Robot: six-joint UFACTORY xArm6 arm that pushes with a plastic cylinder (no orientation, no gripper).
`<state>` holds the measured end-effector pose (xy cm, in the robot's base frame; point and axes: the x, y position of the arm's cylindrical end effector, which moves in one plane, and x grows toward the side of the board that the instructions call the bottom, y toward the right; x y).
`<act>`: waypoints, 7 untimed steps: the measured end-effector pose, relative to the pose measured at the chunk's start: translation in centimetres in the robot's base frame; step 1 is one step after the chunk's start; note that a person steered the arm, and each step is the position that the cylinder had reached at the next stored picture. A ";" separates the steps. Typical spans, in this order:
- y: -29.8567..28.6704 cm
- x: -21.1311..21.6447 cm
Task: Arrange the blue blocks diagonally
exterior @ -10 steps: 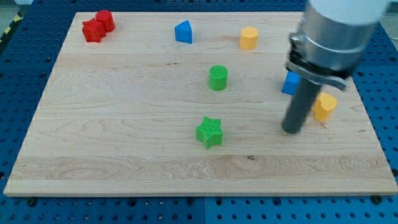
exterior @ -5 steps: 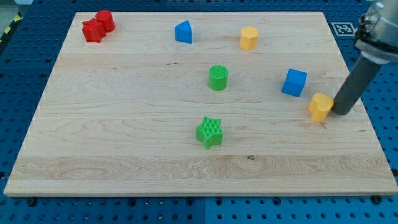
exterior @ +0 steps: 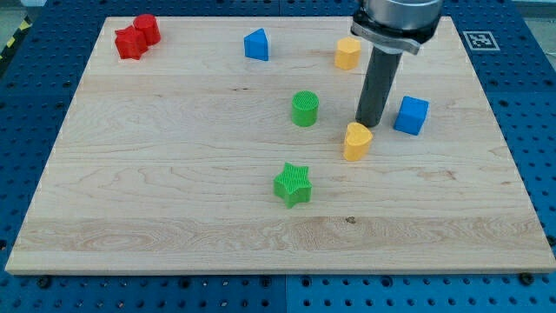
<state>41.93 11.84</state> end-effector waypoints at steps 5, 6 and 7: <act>5.8 -0.4; 5.9 0.3; 6.6 1.4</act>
<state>43.38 18.45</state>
